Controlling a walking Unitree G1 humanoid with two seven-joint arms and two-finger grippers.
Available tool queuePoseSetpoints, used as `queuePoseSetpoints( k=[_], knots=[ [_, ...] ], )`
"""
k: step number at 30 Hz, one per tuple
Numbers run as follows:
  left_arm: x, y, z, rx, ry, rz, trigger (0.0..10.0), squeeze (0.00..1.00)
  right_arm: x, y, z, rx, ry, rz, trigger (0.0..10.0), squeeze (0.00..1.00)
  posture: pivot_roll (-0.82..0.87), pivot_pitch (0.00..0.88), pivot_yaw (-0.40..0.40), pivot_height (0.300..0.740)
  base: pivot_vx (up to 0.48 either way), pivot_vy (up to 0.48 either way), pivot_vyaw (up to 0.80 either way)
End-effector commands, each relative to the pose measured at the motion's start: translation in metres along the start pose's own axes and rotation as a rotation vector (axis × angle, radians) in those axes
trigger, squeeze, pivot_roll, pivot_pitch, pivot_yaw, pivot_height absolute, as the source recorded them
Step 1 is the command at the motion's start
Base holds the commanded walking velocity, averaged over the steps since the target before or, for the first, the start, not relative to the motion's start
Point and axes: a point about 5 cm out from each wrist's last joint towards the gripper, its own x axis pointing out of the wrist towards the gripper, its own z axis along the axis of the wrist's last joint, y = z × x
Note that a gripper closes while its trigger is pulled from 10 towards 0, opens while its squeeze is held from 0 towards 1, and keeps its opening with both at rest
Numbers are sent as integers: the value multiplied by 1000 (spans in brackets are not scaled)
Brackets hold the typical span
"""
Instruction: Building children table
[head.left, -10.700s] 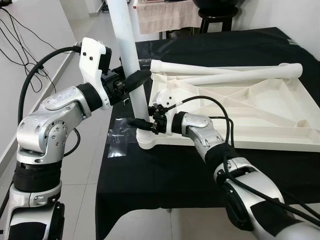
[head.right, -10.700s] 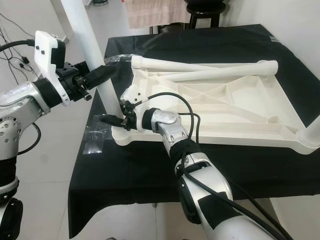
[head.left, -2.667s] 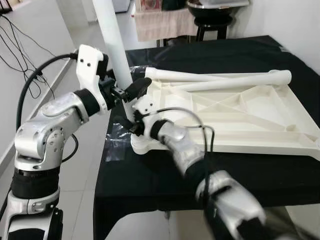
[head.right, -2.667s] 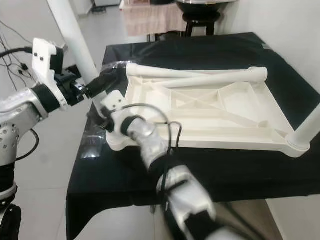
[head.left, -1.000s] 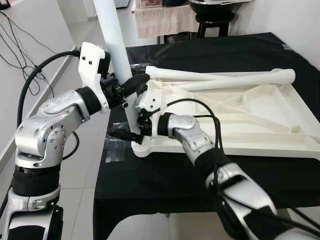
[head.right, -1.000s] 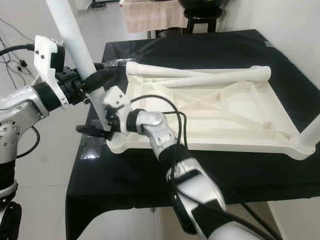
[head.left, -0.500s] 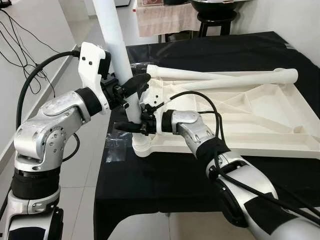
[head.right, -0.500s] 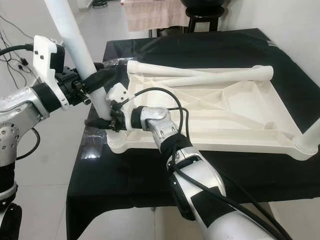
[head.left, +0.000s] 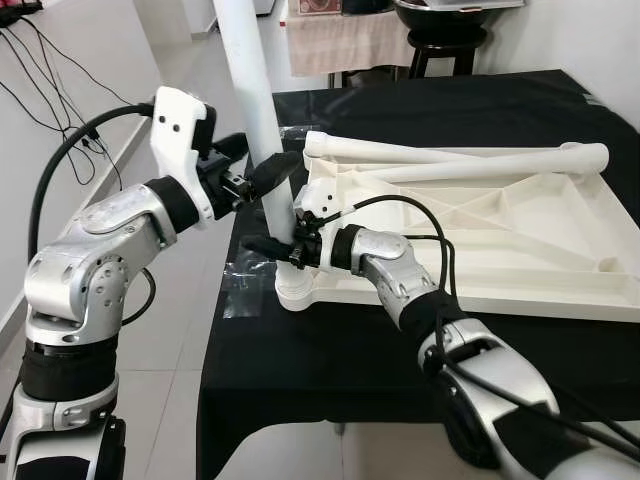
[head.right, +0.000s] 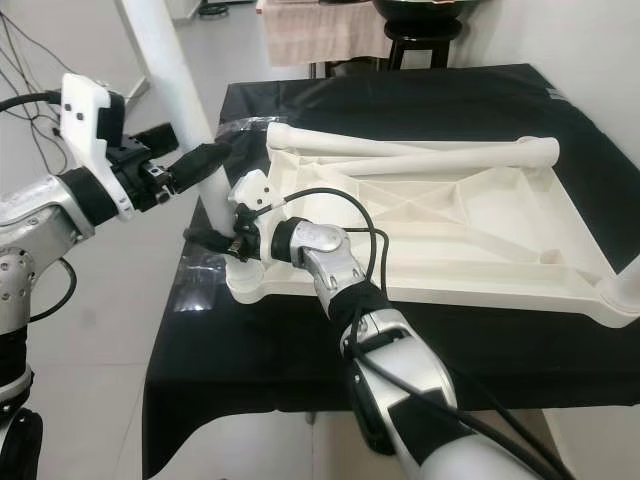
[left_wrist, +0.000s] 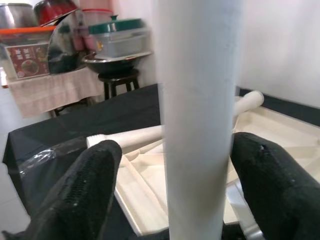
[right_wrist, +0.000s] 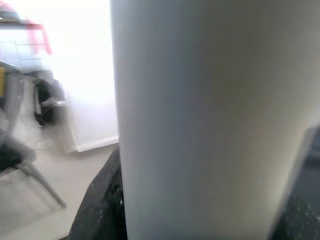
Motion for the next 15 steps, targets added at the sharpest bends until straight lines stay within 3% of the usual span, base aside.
queuePoseSetpoints(
  k=[1,4,9,15],
  knots=[
    [1,4,-2,-23,17,10,10000,0,-5,42,-31,1,136,-99,0,0,21,99,38,740,0,0,0],
    [4,3,-2,-18,22,-1,10000,0,-2,46,-26,-6,110,-140,0,0,20,71,41,740,0,0,0],
    [7,3,-1,11,24,-9,10000,0,13,42,-18,-16,72,-92,0,0,16,50,36,740,0,0,0],
    [5,4,-3,13,27,2,10000,0,12,51,-18,-14,80,-97,0,0,17,46,38,740,0,0,0]
  ],
)
